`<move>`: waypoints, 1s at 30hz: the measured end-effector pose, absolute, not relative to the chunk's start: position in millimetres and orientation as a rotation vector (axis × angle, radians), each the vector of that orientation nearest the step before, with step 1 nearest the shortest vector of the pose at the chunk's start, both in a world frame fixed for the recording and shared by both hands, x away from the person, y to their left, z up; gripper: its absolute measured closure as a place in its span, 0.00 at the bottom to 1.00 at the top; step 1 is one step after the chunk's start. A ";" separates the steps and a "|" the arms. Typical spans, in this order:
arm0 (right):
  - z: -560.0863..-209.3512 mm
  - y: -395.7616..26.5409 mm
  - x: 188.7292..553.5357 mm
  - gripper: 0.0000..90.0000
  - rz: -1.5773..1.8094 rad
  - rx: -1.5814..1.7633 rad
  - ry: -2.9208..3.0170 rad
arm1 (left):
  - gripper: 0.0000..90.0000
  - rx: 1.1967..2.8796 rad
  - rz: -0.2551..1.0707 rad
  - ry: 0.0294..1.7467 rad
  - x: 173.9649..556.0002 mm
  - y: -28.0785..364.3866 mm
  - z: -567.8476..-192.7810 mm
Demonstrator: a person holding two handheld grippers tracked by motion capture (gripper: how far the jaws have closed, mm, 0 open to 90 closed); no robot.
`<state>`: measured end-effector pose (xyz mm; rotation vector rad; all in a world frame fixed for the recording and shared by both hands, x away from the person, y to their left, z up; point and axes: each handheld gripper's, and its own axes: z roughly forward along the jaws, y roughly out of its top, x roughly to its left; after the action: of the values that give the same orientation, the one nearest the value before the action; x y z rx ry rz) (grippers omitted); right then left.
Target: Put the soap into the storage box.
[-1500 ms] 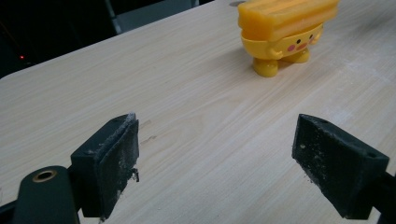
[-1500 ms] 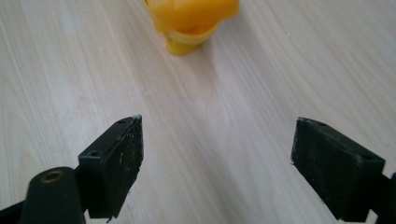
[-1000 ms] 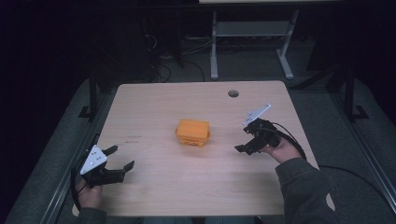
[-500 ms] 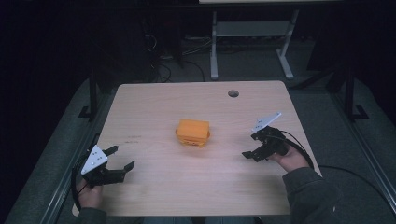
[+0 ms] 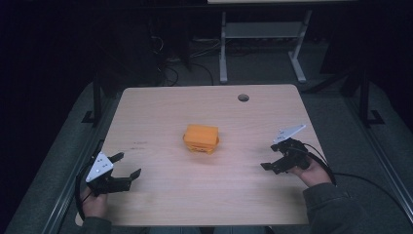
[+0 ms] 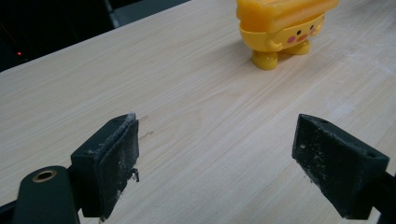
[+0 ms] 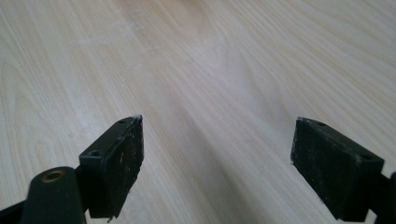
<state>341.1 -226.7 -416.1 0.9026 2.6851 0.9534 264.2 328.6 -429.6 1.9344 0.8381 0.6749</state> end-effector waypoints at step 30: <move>-443.0 -254.1 303.9 0.18 0.985 0.995 2.621 | 0.15 1.957 0.669 0.825 264.8 326.7 -430.7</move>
<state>303.9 -254.1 -443.0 0.9952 2.6211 0.9854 264.8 326.7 -430.7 1.9566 0.8253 0.6693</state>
